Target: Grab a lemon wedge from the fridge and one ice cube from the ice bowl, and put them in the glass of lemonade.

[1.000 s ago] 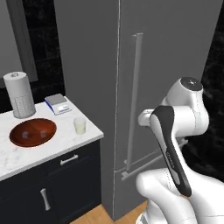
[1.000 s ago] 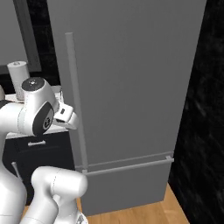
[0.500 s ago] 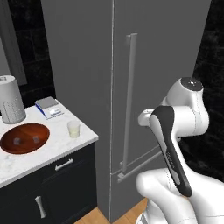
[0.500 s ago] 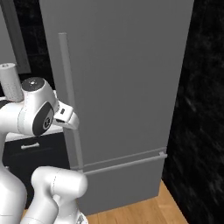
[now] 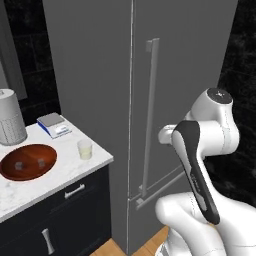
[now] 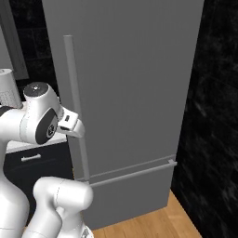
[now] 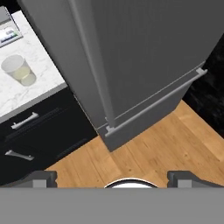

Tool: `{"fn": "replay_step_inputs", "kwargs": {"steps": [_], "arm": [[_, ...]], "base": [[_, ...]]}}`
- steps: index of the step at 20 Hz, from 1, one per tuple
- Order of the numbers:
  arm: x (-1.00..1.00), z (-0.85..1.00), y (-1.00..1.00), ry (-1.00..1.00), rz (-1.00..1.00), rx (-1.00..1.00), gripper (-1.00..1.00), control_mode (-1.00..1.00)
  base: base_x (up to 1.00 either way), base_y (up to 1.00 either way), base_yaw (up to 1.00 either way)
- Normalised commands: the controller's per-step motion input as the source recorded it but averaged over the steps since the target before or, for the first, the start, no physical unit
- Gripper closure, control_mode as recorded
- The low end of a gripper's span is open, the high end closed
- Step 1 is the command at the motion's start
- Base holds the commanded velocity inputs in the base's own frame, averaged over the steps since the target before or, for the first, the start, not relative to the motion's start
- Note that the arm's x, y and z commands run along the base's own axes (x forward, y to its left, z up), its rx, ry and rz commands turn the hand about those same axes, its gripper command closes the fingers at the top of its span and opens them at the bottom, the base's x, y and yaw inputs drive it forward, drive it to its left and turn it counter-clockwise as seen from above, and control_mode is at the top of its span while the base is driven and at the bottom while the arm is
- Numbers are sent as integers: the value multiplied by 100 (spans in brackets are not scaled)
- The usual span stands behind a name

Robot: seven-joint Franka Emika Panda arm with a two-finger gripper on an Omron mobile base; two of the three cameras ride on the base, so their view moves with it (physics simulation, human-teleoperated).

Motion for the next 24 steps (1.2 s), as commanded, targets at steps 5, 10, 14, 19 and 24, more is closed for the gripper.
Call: {"fn": "replay_step_inputs", "kwargs": {"steps": [5, 10, 14, 19, 24], "arm": [[0, 0, 0, 0, 0, 0, -100, 100], [0, 0, 0, 0, 0, 0, -100, 100], [0, 0, 0, 0, 0, 0, -100, 100], [0, 0, 0, 0, 0, 0, -100, 100], [0, 0, 0, 0, 0, 0, -100, -100]], "base": [[-3, 19, 0], [0, 6, 0], [0, 0, 0], [0, 0, 0], [0, 0, 0]]}}
